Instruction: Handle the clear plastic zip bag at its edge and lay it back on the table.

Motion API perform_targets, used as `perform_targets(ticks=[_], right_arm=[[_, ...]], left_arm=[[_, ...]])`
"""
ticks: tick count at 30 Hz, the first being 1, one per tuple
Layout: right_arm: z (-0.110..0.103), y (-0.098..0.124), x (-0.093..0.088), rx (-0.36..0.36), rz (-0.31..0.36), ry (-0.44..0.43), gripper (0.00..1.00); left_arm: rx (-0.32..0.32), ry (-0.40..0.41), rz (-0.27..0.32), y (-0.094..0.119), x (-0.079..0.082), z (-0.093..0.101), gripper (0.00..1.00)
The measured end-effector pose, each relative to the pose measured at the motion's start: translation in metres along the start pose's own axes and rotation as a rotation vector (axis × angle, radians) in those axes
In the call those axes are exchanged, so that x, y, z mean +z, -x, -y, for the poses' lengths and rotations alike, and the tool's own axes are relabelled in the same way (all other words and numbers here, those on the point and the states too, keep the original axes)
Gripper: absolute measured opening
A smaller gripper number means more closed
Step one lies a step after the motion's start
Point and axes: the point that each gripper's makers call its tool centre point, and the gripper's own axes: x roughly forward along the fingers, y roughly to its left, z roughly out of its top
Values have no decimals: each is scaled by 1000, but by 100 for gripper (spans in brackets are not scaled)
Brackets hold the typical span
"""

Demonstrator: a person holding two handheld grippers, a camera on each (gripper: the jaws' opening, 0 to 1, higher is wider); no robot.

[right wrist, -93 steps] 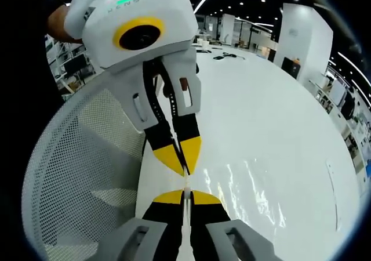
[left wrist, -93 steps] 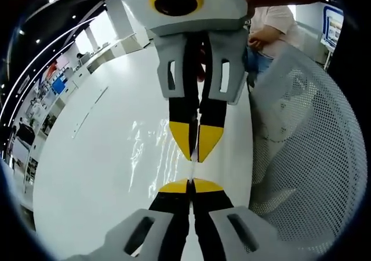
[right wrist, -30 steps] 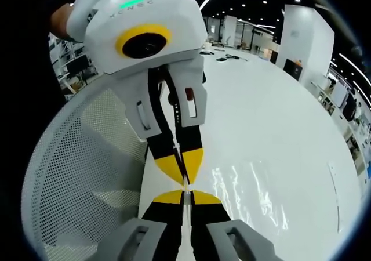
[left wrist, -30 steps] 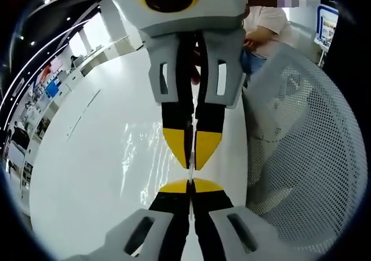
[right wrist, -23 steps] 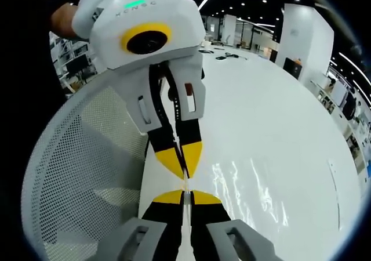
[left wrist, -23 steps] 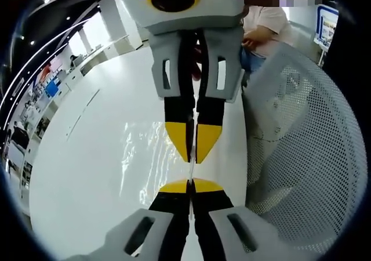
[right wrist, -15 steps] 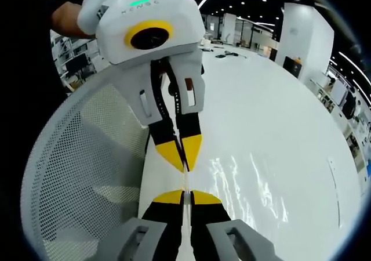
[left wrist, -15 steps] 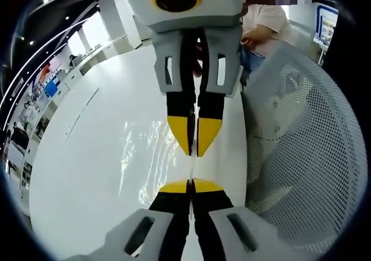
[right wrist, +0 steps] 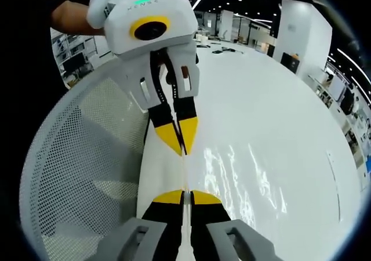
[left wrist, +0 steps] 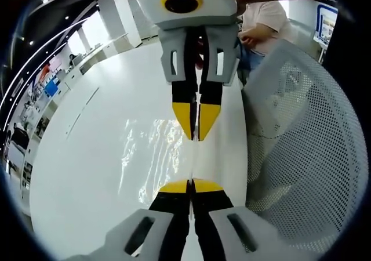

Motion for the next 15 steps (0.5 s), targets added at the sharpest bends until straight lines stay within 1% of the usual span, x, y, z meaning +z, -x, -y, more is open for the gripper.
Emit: perform_targets(ticks=[15], right_arm=[[3, 5, -17, -13, -21, -20, 0]], left_arm=[[-3, -2, -1, -1, 1, 0, 0]])
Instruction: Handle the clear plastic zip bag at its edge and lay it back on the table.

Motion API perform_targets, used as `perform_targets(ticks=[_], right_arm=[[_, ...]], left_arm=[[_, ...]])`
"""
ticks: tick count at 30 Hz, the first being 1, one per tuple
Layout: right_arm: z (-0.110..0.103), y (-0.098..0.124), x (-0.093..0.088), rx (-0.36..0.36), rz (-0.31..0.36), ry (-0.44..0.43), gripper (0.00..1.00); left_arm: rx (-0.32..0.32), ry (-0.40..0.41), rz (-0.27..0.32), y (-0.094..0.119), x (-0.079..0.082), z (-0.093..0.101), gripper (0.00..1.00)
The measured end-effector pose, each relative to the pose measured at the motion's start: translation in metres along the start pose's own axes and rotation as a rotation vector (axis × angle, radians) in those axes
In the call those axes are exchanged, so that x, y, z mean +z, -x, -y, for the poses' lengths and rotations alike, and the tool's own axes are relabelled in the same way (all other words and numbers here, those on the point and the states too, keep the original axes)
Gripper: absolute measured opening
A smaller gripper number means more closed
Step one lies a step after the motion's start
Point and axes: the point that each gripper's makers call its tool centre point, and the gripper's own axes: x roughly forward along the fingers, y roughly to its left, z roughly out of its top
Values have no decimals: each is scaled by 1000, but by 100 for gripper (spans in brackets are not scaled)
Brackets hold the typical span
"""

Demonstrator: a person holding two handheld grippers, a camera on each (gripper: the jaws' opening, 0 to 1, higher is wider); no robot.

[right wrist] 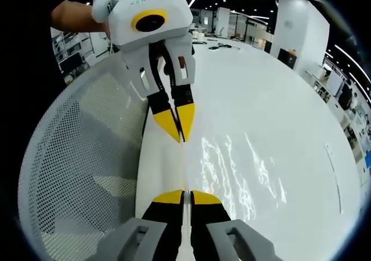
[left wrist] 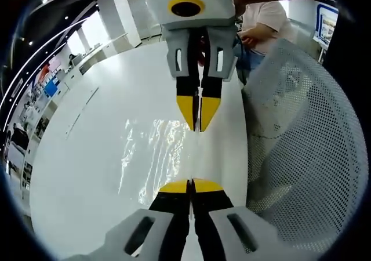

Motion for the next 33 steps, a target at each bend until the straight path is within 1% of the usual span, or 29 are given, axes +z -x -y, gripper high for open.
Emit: perform_targets(ticks=[4, 9, 14, 25, 33], right_arm=[[1, 1, -4, -3, -5, -3, 0], [0, 4, -12, -8, -28, -4, 0], [-3, 6, -12, -12, -28, -12, 0], [-2, 9, -20, -16, -43, -18, 0], [0, 11, -33, -17, -58, -29, 0]], left_arm=[[0, -2, 0, 0, 1, 0, 0], [0, -1, -5, 0, -1, 0, 0], [-2, -2, -5, 0, -2, 0, 0], [-3, 0, -7, -1, -4, 0, 0], [-5, 0, -9, -1, -4, 0, 0]])
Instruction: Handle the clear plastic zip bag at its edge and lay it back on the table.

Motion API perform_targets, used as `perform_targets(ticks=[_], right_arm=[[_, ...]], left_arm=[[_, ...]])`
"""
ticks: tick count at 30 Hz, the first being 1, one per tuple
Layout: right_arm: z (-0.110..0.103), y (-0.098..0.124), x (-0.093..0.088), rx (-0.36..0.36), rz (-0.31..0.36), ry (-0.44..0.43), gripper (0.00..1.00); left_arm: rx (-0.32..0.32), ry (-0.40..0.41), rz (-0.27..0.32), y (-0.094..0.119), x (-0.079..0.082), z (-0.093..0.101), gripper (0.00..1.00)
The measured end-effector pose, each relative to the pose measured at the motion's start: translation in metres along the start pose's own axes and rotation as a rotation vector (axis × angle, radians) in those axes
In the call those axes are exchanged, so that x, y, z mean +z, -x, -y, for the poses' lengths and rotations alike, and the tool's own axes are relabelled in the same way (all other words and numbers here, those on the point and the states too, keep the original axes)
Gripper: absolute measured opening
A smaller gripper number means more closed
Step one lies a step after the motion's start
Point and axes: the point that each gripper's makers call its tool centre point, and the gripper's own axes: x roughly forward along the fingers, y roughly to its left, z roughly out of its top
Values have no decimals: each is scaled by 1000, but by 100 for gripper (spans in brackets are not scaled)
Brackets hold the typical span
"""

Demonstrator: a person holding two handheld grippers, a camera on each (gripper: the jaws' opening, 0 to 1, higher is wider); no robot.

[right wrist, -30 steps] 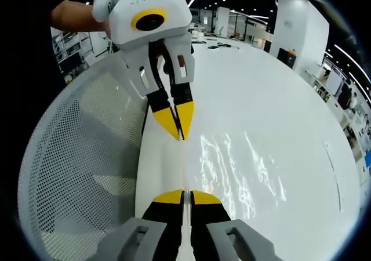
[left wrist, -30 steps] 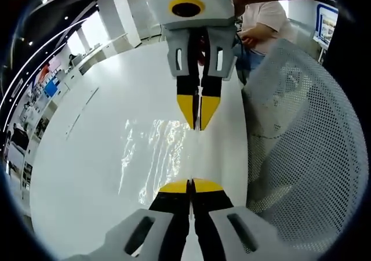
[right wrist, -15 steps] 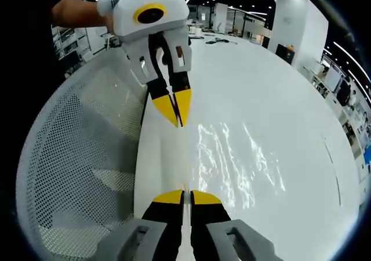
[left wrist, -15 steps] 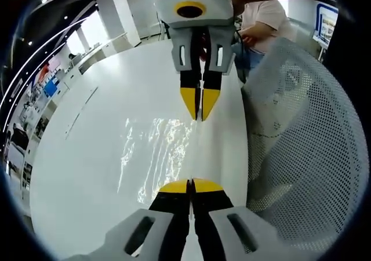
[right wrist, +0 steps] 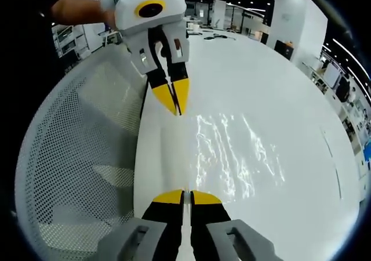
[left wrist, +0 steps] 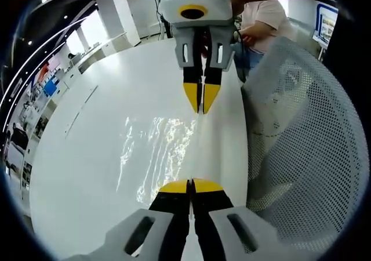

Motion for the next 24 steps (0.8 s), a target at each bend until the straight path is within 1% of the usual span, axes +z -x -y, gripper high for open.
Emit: perform_targets(ticks=[2, 4, 5, 6, 9, 13, 15, 20, 22, 24], right_arm=[[1, 0, -2, 0, -2, -4, 0], [1, 1, -8, -4, -20, -1, 0], [0, 1, -7, -1, -9, -1, 0], [-1, 2, -6, 0, -2, -11, 0], [-2, 2, -5, -3, -1, -13, 0], [-5, 2, -5, -4, -10, -14, 0], [-4, 1, -6, -4, -12, -10, 0], [-6, -1, -7, -4, -24, -5, 0], [-4, -3, -8, -12, -30, 12, 0], [-5, -3, -8, -8, -34, 15, 0]], left_arm=[[0, 1, 0, 0, 0, 0, 0], [1, 1, -5, 0, -1, 0, 0], [-3, 2, 4, 0, 0, 1, 0], [-2, 4, 0, 0, -1, 1, 0], [-2, 2, 1, 0, 0, 2, 0], [-1, -2, -2, 0, 0, 2, 0], [3, -27, -4, 1, 0, 1, 0], [4, -54, -9, 1, 0, 3, 0], [7, -66, -7, 1, 0, 3, 0], [10, -49, -7, 2, -1, 2, 0]])
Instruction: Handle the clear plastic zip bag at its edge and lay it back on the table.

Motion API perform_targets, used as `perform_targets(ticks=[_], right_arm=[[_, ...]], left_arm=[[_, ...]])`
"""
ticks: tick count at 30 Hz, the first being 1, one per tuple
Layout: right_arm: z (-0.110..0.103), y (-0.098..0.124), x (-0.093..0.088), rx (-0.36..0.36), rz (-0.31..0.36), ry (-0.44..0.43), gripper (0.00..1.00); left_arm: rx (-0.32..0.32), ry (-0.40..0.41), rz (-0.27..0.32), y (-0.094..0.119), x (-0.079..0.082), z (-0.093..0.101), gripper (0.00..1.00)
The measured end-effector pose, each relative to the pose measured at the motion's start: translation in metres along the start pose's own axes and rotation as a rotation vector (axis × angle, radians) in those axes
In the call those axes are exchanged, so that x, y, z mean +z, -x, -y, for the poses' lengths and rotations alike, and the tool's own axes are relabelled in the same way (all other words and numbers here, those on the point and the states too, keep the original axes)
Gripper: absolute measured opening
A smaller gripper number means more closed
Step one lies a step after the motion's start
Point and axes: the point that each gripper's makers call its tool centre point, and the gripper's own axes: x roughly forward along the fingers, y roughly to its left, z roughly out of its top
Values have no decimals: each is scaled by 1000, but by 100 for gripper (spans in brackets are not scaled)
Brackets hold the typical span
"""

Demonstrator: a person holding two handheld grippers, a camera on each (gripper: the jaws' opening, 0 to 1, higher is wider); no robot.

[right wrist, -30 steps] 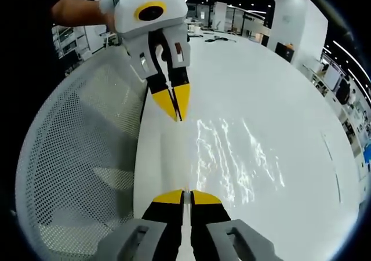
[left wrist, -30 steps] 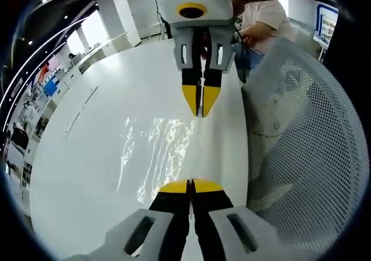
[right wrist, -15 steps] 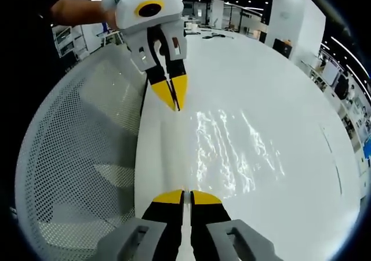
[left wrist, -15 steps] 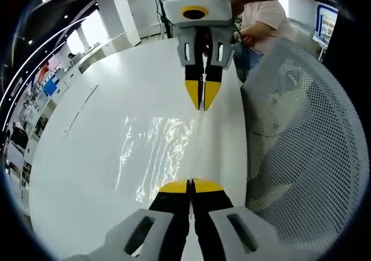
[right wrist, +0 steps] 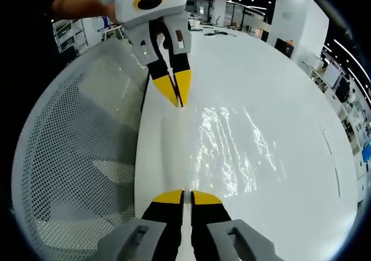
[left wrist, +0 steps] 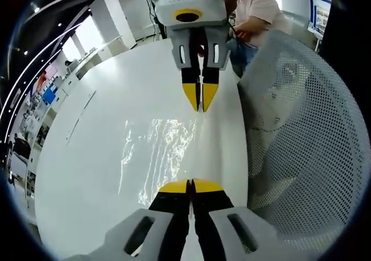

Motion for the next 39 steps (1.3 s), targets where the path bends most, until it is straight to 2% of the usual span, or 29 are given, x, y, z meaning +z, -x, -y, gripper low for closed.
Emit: perform_targets(ticks=[3, 10, 13, 20, 27, 39], right_arm=[[0, -1, 1, 0, 0, 34, 0], [-1, 1, 3, 15, -1, 31, 2], [-3, 4, 10, 31, 22, 14, 4], [-3, 7, 13, 27, 19, 35, 4], [2, 8, 24, 10, 44, 40, 4], [6, -5, 33, 10, 53, 33, 4]], left_arm=[[11, -9, 4, 1, 0, -2, 0], [18, -3, 0, -1, -4, -2, 0], [19, -9, -2, -1, -5, 0, 0], [12, -14, -6, -4, -3, 2, 0], [11, -33, -8, -5, -4, 2, 0], [12, -35, -7, -5, -5, 3, 0]])
